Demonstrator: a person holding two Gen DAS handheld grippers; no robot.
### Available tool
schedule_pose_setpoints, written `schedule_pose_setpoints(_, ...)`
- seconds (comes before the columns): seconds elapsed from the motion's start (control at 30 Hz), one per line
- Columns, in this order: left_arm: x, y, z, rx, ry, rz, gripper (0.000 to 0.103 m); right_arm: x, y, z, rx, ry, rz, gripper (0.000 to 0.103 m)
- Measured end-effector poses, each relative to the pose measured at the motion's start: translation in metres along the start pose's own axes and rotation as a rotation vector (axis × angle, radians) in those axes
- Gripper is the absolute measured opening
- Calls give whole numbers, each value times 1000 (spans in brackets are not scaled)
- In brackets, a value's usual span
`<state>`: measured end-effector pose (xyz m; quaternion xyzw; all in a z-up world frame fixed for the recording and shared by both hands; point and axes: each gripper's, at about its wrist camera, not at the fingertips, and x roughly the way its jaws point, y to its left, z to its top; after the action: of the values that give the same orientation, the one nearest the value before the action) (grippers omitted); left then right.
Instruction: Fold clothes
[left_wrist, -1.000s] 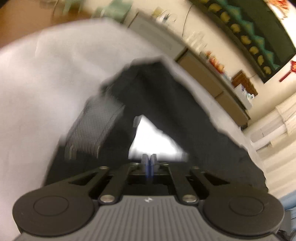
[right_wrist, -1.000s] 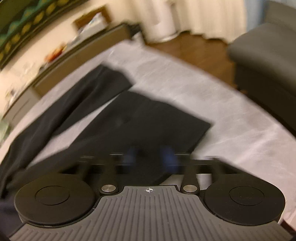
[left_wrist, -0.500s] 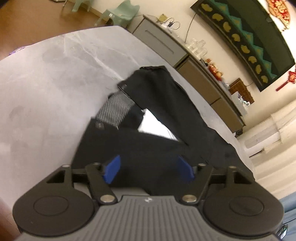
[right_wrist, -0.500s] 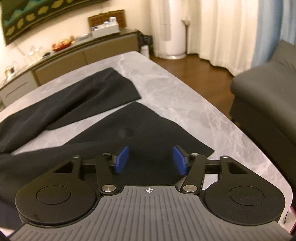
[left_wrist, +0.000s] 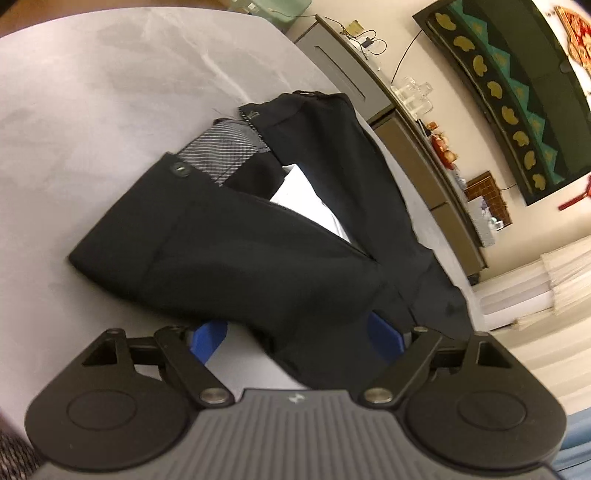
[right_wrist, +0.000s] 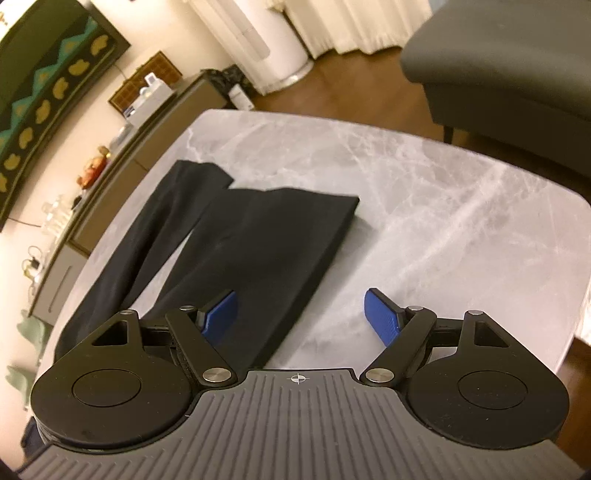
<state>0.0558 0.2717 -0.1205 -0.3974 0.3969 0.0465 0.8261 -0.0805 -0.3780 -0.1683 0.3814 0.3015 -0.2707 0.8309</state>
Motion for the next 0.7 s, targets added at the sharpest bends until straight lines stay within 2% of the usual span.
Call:
schedule_pose_setpoints(0.03,6,-3,2,12,-12,14,76,4,4,0,-17,-4,8,80)
schedule_pose_setpoints(0.07,13,-10,10,48,-36,41,53,9,8,1,-34,-6,21,79)
schedule_pose_setpoints(0.1,20,-16,18,84,-59,67,5,15,14,2,-56,1,41,75)
schedule_pose_setpoints(0.13,21,-24,28,122,-76,77,6,23,21,4,-81,14,67,51)
schedule_pose_setpoints(0.17,11,-25,40,113,-117,47,2,32,29,5,-109,42,91,30)
schedule_pose_setpoints(0.2,0,-26,51,103,-158,18,2,40,36,6,-138,69,106,1)
schedule_pose_setpoints(0.23,-10,-27,61,95,-197,-11,2,41,43,6,-163,62,120,0)
schedule_pose_setpoints(0.3,-41,-31,60,104,-231,-50,2,21,53,5,-200,-4,197,0)
schedule_pose_setpoints(0.37,-58,-27,46,148,-216,-22,2,-2,50,-1,-195,-16,254,0)
schedule_pose_setpoints(0.43,-51,-4,30,113,-109,45,3,-6,34,-11,-181,62,212,0)
schedule_pose_setpoints(0.5,-39,17,23,73,-20,99,7,-4,25,-16,-208,128,168,2)
schedule_pose_setpoints(0.57,-33,28,21,69,21,142,14,-10,18,-16,-237,107,101,15)
schedule_pose_setpoints(0.6,-34,24,21,78,6,151,18,-17,15,-14,-232,66,54,31)
schedule_pose_setpoints(0.63,-35,20,21,86,-9,159,20,-26,13,-10,-217,1,17,43)
schedule_pose_setpoints(0.7,-38,12,22,104,-38,177,31,-49,10,0,-189,-157,-40,55)
